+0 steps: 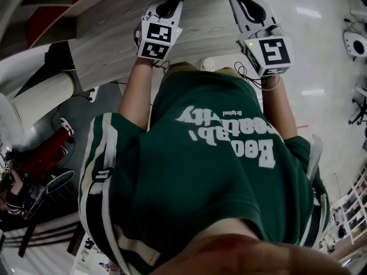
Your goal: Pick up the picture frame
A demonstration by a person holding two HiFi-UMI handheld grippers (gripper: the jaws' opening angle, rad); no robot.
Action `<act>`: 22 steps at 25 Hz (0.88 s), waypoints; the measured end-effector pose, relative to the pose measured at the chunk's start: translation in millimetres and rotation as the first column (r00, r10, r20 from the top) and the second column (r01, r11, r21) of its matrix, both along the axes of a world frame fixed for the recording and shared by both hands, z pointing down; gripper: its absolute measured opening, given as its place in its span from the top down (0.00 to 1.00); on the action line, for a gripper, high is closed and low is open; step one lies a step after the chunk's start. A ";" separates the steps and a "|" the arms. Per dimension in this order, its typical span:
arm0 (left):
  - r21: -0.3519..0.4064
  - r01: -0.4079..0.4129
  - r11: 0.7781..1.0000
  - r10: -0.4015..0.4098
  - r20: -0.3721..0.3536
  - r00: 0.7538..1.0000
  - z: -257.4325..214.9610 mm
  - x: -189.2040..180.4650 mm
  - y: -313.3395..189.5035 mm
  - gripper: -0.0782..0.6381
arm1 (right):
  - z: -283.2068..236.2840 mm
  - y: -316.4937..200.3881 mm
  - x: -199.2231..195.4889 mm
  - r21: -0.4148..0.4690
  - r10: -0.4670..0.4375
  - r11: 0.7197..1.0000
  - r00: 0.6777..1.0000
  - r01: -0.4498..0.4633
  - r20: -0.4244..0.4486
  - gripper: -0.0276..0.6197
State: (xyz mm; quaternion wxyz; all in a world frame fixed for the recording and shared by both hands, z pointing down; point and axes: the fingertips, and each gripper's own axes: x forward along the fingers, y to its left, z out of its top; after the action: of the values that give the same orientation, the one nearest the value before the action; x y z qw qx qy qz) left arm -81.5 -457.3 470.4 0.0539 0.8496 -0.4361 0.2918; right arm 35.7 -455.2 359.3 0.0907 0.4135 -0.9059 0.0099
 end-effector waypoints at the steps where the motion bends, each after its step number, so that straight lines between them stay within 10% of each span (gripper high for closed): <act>1: 0.008 0.002 1.000 -0.002 -0.006 1.000 -3.4 1.9 4.1 0.85 | -0.3 2.2 0.1 0.003 -0.005 1.000 1.000 0.005 0.003 0.91; 22: 0.250 0.083 0.965 -0.040 -0.173 0.984 -133.8 31.4 85.4 0.85 | -53.8 74.3 -13.9 0.111 -0.098 0.989 0.994 0.093 0.044 0.91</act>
State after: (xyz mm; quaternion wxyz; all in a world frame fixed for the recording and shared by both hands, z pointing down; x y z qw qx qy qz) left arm -50.1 -371.8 336.6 -0.0112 0.8568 -0.4903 0.1592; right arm 21.8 -380.9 305.5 0.0461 0.3736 -0.9258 -0.0337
